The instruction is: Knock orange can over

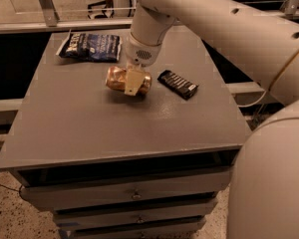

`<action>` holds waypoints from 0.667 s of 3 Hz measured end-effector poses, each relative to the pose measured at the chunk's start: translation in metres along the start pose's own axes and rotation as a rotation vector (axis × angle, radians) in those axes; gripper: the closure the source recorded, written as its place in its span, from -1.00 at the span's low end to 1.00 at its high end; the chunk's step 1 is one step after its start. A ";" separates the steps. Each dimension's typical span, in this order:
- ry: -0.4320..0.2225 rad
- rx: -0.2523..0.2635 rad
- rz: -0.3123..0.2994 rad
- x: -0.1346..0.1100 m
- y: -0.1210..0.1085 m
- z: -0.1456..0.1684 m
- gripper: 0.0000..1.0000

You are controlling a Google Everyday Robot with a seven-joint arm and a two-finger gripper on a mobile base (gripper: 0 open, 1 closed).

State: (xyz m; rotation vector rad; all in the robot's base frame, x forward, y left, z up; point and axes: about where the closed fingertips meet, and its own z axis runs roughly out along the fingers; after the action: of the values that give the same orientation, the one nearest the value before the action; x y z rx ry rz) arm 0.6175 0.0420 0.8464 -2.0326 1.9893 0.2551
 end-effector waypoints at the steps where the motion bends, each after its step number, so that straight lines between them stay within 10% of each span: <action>1: -0.024 0.004 -0.037 -0.022 0.003 0.000 -0.73; 2: -0.048 -0.005 -0.079 -0.044 0.011 0.002 -1.00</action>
Offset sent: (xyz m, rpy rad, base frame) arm -0.0223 0.0663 0.0202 0.0695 -0.0296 0.1332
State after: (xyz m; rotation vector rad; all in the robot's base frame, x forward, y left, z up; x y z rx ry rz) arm 0.6056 0.0841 0.8580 -2.0823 1.8769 0.2895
